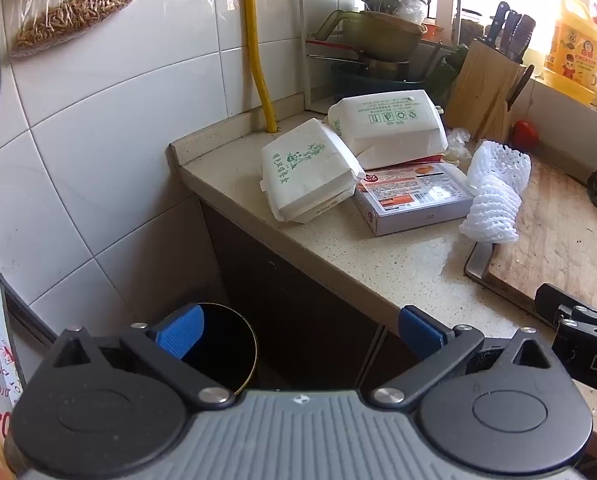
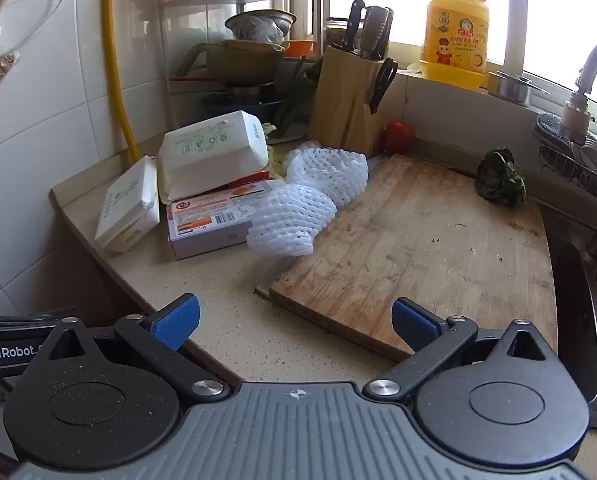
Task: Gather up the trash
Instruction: 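Move the right gripper toward the white foam fruit nets on the counter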
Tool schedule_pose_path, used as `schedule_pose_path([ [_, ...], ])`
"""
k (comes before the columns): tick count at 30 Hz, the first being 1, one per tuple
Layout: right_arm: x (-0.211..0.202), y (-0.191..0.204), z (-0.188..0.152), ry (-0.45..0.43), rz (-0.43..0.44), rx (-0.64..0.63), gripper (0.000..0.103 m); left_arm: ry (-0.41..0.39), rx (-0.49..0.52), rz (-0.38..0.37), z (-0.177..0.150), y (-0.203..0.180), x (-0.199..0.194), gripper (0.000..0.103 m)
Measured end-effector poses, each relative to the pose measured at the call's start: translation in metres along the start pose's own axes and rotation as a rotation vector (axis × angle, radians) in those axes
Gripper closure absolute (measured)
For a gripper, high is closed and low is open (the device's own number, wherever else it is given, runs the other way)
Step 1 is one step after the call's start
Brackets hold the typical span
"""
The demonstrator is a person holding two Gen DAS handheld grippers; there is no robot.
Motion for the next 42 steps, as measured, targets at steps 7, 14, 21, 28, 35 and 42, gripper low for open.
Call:
schedule_pose_path([
  [7, -0.002, 0.002, 0.000, 0.000, 0.002, 0.001, 0.000, 0.017, -0.004, -0.023, -0.004, 0.004, -0.004, 0.001],
  [14, -0.003, 0.006, 0.002, 0.003, 0.005, -0.009, 0.000, 0.035, -0.028, -0.027, -0.007, 0.000, 0.004, 0.001],
  [21, -0.003, 0.003, 0.002, 0.004, 0.006, -0.009, 0.000, 0.037, -0.025, -0.038, -0.008, -0.005, 0.002, 0.001],
  [28, -0.002, 0.004, 0.003, 0.004, 0.013, -0.007, 0.000, 0.041, -0.028, -0.042, -0.007, -0.003, 0.003, 0.001],
  [35, 0.002, 0.000, 0.001, 0.016, 0.011, -0.003, 0.000, 0.065, -0.008, -0.060, -0.010, -0.012, 0.009, 0.001],
  [42, 0.021, -0.013, 0.008, 0.027, 0.019, 0.010, 0.000, 0.058, -0.006, -0.075, -0.004, -0.023, 0.015, 0.001],
])
Point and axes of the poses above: each gripper's, at about its wrist camera, not at the fingertips, and x roughly the way its jaws point, y to its left, z to its top, the point moved 9 cm from there along x, roughly the way its jaws point
